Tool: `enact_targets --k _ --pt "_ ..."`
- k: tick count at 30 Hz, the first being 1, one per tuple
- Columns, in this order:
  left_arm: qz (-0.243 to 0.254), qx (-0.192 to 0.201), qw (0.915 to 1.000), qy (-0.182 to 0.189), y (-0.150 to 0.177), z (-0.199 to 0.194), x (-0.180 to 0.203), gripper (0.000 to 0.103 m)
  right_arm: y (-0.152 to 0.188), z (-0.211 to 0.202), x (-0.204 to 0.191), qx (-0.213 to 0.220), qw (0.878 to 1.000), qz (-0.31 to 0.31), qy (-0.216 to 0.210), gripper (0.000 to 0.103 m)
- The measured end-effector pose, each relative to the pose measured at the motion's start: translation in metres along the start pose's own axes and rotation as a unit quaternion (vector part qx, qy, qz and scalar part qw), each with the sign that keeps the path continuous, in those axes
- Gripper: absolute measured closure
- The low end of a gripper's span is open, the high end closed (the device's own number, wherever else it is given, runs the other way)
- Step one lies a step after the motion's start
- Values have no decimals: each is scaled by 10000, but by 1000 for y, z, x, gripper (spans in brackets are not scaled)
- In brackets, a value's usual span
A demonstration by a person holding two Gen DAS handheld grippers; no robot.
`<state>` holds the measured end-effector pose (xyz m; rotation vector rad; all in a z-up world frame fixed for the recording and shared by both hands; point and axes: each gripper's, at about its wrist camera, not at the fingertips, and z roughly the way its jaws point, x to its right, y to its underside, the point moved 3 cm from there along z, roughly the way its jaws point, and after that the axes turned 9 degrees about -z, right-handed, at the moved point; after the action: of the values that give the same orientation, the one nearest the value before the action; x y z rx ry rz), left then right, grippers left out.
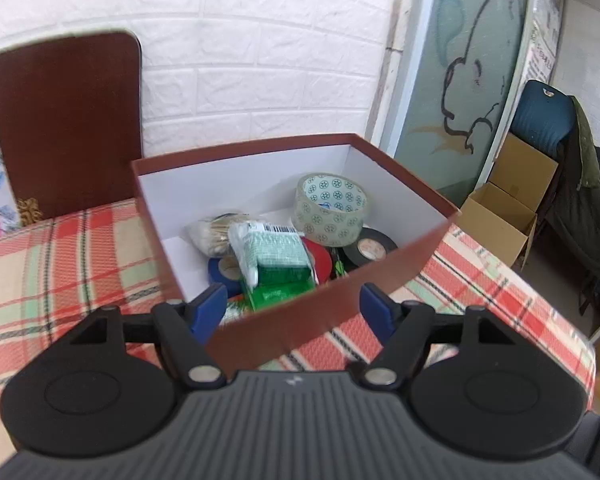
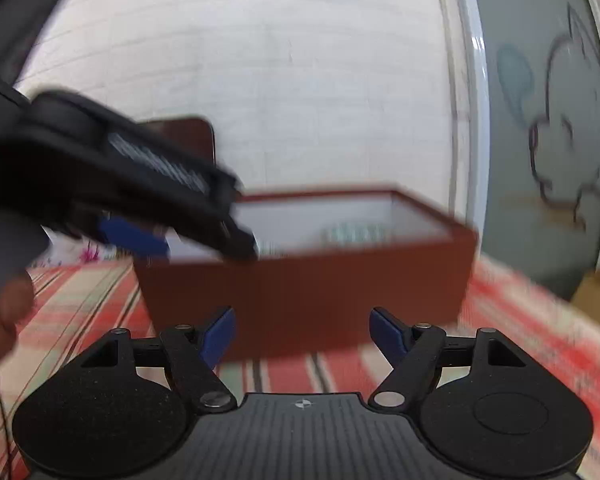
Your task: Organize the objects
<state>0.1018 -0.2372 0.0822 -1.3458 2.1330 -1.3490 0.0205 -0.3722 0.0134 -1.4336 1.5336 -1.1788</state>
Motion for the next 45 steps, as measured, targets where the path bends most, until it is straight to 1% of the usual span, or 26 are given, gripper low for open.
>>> enact_targets --k 1,2,3,5,7,9,11,12,14,15,17,22,26,28,30,32,39,45 --pt "153 152 9997 -116 8 -9 3 24 10 -3 2 -208 9997 89 -6 29" --pt "246 136 9995 -142 16 -14 5 24 18 -4 7 -421 9989 187 -6 29" --pt "259 38 9996 -121 25 -17 6 24 24 -9 11 -589 9976 357 -22 29" --pt "222 -190 9994 -204 44 -18 4 24 30 -20 21 -680 9954 670 -18 29" --pt "218 -443 9975 -510 62 -15 -1 24 37 -29 26 -763 9943 732 166 28" --pt "157 -683 9942 -822 77 -11 -10 24 44 -35 31 -830 9927 810 319 28" --pt "66 -927 9897 -1086 90 -7 -20 24 49 -37 35 -957 9900 969 371 27" --pt "20 -1016 9877 -1188 95 -5 -24 24 52 -37 35 -1031 9885 1035 379 27" --pt "-104 -1161 9848 -1289 106 -5 -34 22 55 -37 34 -1012 9889 1019 378 26" --pt "-180 -1087 9858 -1270 111 -9 -39 18 56 -37 32 -992 9896 967 377 25" --pt "-202 -1053 9847 -1373 114 -13 -44 14 58 -36 29 -955 9911 854 367 22" --pt "-225 -1021 9846 -1405 116 -16 -50 13 58 -35 23 -940 9921 734 377 20" --pt "-202 -950 9854 -1399 119 -19 -52 9 58 -36 23 -943 9923 697 401 20" --pt "-177 -844 9869 -1364 122 -20 -54 6 58 -35 22 -961 9923 654 425 20" --pt "-94 -608 9891 -1335 129 -20 -57 0 57 -34 20 -1000 9923 575 446 19" --pt "-185 -453 9913 -1219 132 -22 -61 0 58 -35 16 -1034 9923 485 470 18" --pt "-165 -381 9920 -1193 131 -21 -61 0 58 -32 10 -1121 9916 273 591 17" --pt "-165 -368 9921 -1188 132 -21 -61 0 59 -35 9 -1115 9915 300 607 17"
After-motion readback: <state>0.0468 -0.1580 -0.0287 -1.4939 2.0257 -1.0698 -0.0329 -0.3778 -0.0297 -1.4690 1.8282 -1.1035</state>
